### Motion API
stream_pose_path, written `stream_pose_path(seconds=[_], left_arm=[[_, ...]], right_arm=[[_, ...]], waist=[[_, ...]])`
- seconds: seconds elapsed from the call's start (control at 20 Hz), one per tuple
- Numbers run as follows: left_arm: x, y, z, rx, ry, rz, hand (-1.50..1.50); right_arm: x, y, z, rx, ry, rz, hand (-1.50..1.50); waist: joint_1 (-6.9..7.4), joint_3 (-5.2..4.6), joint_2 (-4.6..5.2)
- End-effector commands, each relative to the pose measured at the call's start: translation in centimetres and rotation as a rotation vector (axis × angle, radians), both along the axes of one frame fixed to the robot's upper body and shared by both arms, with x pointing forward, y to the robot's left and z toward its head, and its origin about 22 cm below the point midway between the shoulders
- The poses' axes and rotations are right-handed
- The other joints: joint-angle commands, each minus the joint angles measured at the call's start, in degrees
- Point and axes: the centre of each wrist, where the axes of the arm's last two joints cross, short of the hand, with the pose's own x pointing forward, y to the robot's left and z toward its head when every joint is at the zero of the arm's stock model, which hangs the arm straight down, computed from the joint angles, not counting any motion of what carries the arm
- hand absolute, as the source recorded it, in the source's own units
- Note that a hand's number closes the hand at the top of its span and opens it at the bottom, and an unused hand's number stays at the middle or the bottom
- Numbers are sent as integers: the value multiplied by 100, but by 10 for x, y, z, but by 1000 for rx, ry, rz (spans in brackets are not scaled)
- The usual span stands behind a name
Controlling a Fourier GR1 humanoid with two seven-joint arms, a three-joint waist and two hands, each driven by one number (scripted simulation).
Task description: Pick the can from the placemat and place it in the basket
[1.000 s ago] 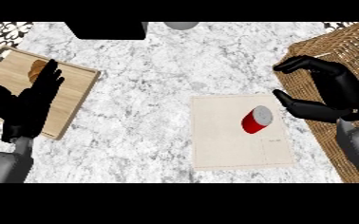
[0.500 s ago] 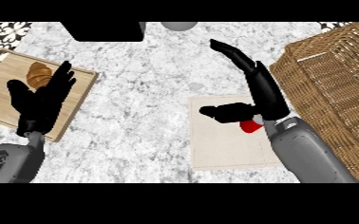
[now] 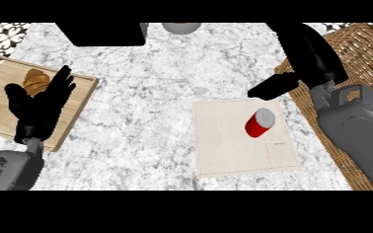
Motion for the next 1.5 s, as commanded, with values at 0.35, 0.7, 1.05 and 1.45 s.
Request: stream_pose_path(seconds=[0.35,0.7,1.05,1.45], left_arm=[[-7,-3,0,-8,6,5,0],[2,8,1,-16,-4,-10,0],[9,-12,10,-6,-14,-7,0],[-1,-4,2,-6,-19,-22,0]], right_arm=[[-14,-26,111,-218,351,-83,-150],[-45,-70,97,-88,434,-1,-150],[-84,-107,82,27,308,-31,-150],[-103,-103,-3,80,273,-14,-150]], waist=[[77,32,40],[-3,39,64],[27,43,81],[101,43,99]])
